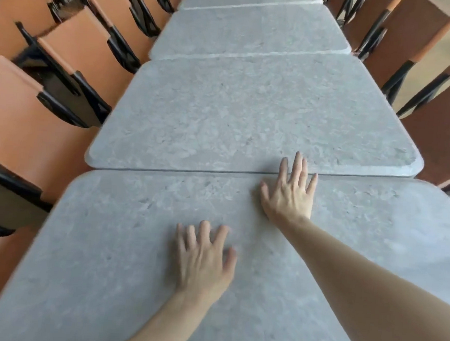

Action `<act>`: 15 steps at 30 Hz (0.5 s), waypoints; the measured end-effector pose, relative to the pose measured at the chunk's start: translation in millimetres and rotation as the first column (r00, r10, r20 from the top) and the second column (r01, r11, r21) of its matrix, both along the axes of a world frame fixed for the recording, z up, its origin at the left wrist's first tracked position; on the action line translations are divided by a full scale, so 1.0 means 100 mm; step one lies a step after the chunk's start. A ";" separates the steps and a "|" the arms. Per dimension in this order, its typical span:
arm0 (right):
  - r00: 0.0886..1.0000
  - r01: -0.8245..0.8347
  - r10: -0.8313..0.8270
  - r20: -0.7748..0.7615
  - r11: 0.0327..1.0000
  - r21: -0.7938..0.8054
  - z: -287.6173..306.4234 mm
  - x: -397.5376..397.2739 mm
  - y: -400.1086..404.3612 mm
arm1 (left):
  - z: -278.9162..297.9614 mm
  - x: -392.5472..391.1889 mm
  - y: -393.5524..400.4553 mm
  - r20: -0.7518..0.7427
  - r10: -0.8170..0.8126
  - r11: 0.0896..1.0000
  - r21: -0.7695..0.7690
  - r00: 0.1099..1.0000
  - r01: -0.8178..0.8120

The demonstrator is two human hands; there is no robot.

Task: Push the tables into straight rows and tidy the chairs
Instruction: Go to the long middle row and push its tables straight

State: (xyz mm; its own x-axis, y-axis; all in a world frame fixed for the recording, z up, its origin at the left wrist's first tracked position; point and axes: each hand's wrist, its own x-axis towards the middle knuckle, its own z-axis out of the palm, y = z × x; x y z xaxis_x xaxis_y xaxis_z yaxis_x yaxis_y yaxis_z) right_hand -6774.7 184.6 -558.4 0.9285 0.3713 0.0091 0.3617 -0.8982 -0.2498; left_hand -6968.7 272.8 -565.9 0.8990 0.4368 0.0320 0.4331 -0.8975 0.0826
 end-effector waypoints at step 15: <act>0.976 -0.202 0.196 0.093 0.977 0.064 -0.30 0.33 0.12 | -0.19 1.30 1.34 0.002 -0.049 0.996 -0.068 0.999 0.049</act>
State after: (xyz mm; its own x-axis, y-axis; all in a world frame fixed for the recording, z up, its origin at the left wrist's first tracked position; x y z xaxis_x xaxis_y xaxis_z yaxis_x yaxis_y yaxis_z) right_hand -6741.3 196.6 -588.5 0.8306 0.5439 0.1193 0.5542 -0.7866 -0.2722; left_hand -6838.5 406.5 -585.4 0.9195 0.3931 0.0041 0.3884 -0.9100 0.1449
